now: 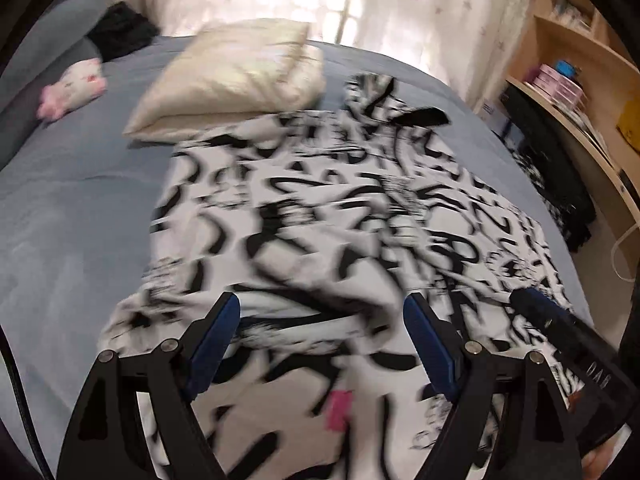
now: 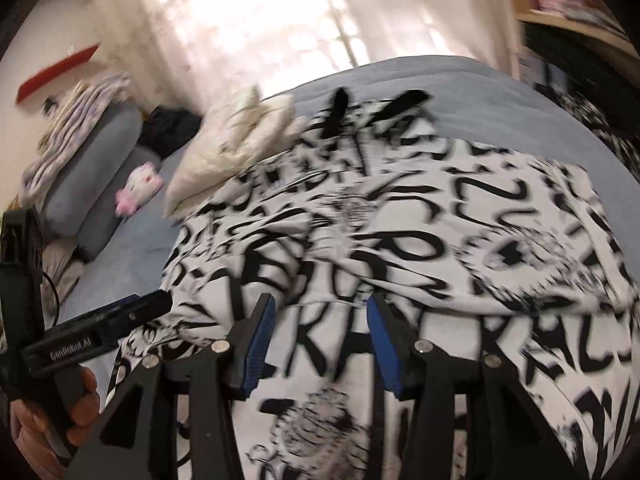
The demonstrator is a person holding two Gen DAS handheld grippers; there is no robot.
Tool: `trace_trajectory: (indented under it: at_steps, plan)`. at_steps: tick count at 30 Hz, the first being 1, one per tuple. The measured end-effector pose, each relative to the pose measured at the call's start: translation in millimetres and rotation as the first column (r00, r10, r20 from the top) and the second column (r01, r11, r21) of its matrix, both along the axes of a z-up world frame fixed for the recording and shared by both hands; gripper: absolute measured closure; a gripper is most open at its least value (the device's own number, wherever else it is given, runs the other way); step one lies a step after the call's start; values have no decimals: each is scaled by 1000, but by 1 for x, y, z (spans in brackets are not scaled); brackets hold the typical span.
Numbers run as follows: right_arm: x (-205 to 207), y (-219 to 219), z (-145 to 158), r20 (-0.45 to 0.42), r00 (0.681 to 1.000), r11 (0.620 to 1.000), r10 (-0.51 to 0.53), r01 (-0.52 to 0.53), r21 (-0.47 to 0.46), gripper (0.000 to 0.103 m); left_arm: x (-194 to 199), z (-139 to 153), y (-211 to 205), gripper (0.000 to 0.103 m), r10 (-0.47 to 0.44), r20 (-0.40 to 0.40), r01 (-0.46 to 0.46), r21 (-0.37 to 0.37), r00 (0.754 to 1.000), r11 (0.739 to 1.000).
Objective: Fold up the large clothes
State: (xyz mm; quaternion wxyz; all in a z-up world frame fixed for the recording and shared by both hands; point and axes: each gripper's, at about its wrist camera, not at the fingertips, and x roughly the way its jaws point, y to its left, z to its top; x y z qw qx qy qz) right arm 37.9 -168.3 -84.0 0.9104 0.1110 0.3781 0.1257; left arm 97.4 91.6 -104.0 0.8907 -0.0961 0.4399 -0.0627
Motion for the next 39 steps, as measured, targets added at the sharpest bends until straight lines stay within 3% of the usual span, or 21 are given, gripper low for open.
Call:
trace_trajectory:
  at_steps: [2, 5, 8, 15, 16, 17, 19, 20, 22, 23, 24, 26, 27, 29, 32, 36, 39]
  plan:
    - [9, 20, 1, -5, 998, 997, 70, -70, -30, 52, -8, -5, 19, 20, 39, -8, -39, 5, 999, 999]
    - [22, 55, -6, -37, 982, 977, 187, -190, -100, 34, -17, -15, 43, 20, 88, -28, -88, 13, 996, 996]
    - [33, 88, -19, -80, 958, 944, 274, -284, -169, 34, -25, -27, 60, 20, 122, -52, -121, 18, 991, 992]
    - [66, 140, -55, -159, 959, 866, 236, -282, -413, 34, -34, -53, 81, 20, 163, -108, -164, 3, 981, 986]
    - [72, 144, -56, -158, 958, 857, 238, -284, -430, 43, -35, -54, 82, 20, 164, -109, -165, 2, 980, 986]
    - [74, 147, -55, -156, 956, 848, 250, -294, -441, 65, -35, -54, 81, 20, 164, -108, -165, 1, 981, 986]
    - [80, 152, -46, -143, 953, 832, 266, -302, -465, 86, -36, -54, 81, 20, 160, -100, -161, 3, 982, 987]
    - [80, 149, -35, -104, 958, 844, 267, -285, -454, 88, -36, -52, 80, 20, 159, -94, -159, 5, 983, 987]
    - [77, 130, -2, 25, 969, 909, 246, -222, -353, 92, -37, -48, 78, 20, 157, -69, -156, 12, 985, 988]
    - [74, 106, 20, 117, 974, 962, 193, -165, -218, 92, -38, -47, 77, 20, 156, -61, -156, 14, 986, 988]
    - [71, 81, 32, 167, 979, 991, 116, -104, -81, 92, -38, -45, 76, 20, 155, -52, -155, 15, 987, 988]
    - [69, 33, 31, 142, 986, 987, -89, 67, 148, 90, -40, -44, 74, 20, 149, -42, -149, 11, 988, 989]
    - [68, 9, 16, 53, 982, 959, -179, 162, 231, 87, -40, -45, 73, 20, 141, -44, -141, 4, 989, 990]
    - [74, -12, -25, -166, 968, 937, -188, 227, 267, 75, -39, -46, 70, 20, 133, -49, -133, 3, 990, 991]
    - [68, -22, -76, -378, 920, 959, -102, 192, 208, 73, -37, -43, 66, 20, 110, -46, -110, 8, 993, 994]
    - [44, -45, -72, -350, 934, 968, -74, 152, 199, 71, -27, -29, 70, 20, 97, -5, -97, 11, 995, 995]
    - [41, -68, -48, -269, 957, 965, -110, 168, 203, 58, -3, -24, 79, 20, 112, 0, -112, 9, 994, 994]
